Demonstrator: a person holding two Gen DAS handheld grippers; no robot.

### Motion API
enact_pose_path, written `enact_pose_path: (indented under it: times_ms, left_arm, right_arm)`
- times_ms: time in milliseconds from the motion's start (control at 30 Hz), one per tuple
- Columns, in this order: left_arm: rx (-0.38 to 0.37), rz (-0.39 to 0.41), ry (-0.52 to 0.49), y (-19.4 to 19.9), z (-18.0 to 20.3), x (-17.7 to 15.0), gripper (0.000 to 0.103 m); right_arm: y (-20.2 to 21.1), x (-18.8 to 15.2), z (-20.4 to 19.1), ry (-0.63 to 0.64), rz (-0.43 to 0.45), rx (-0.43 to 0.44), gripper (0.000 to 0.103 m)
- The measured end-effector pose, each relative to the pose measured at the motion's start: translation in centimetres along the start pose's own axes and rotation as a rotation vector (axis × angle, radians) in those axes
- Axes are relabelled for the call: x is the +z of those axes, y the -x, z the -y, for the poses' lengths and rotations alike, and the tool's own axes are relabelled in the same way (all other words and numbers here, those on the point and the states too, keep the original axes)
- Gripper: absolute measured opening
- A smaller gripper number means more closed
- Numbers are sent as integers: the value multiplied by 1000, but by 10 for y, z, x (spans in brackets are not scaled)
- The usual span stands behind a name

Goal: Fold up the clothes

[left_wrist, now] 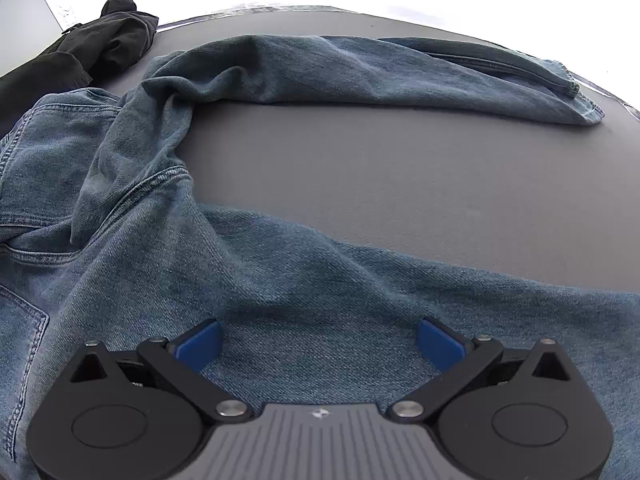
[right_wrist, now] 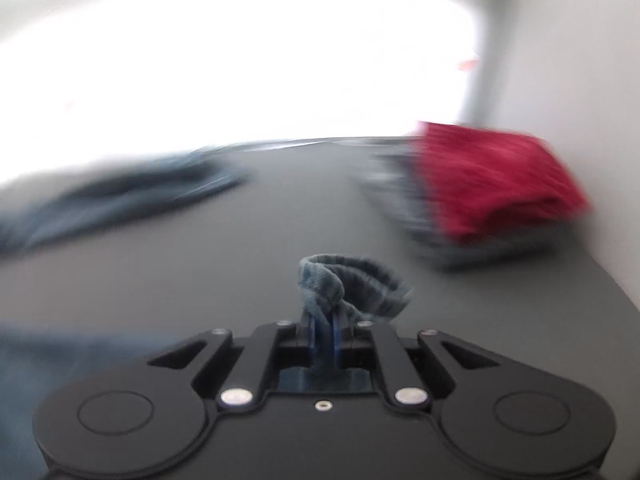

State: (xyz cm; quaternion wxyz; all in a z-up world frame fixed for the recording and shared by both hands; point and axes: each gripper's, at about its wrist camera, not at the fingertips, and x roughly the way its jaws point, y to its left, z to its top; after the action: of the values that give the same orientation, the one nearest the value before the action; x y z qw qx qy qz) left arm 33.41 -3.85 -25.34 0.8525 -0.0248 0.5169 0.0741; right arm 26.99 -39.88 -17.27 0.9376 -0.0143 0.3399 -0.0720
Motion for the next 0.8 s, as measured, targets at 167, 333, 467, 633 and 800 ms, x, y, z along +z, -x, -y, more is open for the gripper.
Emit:
enact_pose_path:
  times_ms: [167,333,467,633,800]
  left_arm:
    - [-5,17,-13,1,0,-2,103]
    - [-10,49,-18,3,0,-6,103]
    - [-9,74,-19,3,1,-9,103]
    - [-2,102,-8,4,2,-13,103]
    - [11,127,12,6,4,-18,103]
  right_arm:
    - [-3,-25,-68,154,-153,260,44]
    - [-2,-28,-42,58,-140,234,61]
    - [-8,-27,-10,-48,-140,190,61]
    - [-27,-28,-4,-41,-177,187,70]
    - [-16,-32,-37,99,-102,34,9]
